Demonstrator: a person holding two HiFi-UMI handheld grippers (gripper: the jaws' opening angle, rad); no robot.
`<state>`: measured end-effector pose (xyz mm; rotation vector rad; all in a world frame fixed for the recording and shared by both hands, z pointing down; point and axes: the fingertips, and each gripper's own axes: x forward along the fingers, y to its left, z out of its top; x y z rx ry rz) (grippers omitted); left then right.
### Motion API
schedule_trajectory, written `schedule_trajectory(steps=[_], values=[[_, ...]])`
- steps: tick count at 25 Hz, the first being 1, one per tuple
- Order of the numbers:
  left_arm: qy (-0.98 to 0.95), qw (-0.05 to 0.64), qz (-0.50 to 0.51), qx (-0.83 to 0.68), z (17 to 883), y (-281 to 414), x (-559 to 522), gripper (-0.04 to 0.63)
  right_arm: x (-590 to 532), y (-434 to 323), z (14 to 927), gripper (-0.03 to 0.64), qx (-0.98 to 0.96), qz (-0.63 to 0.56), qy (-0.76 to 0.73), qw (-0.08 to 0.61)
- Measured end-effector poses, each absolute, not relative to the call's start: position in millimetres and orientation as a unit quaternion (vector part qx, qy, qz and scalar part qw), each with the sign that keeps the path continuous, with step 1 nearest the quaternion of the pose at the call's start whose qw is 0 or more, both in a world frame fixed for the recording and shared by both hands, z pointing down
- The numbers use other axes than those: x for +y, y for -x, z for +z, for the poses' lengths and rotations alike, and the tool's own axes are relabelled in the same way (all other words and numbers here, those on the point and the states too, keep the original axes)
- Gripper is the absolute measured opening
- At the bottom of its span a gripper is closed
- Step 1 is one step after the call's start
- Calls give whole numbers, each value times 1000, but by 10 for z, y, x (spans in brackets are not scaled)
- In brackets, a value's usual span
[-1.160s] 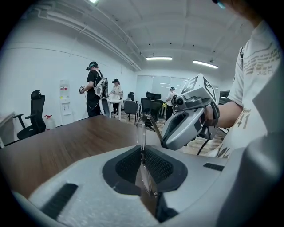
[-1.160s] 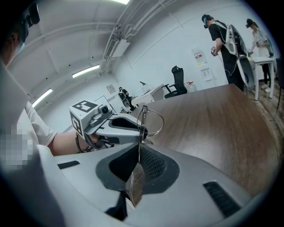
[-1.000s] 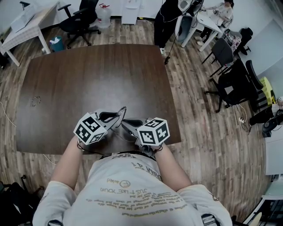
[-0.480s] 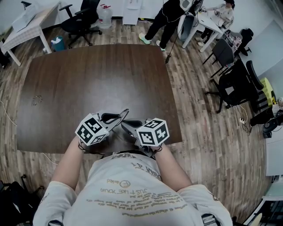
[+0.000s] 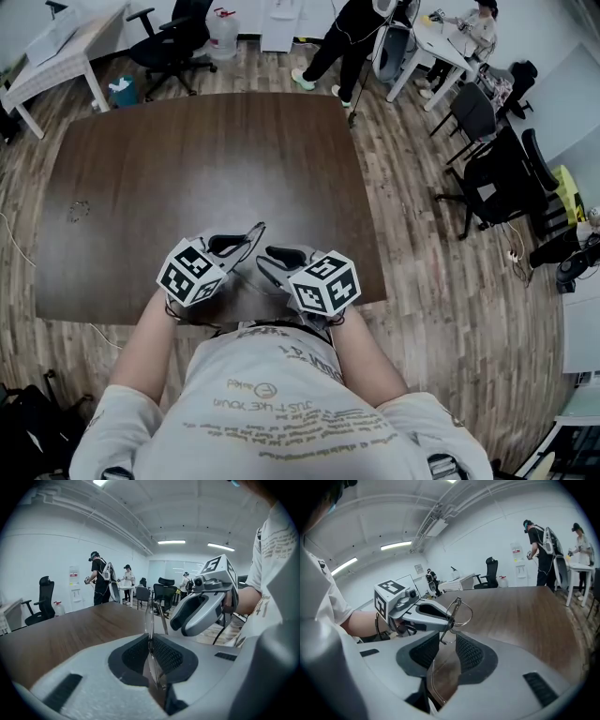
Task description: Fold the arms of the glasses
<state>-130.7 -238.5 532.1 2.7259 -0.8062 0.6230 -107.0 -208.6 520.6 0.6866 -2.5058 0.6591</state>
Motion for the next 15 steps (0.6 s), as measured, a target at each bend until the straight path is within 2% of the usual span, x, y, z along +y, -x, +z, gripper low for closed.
schedule_trajectory(steps=[9, 15], values=[[-904, 153, 187, -353, 5351, 1447, -2652, 43, -2129, 708, 4930, 118, -903, 251, -308, 166], [-872, 200, 168, -414, 5388, 1588, -2875, 43, -2032, 504, 5087, 110, -891, 287, -319, 150]])
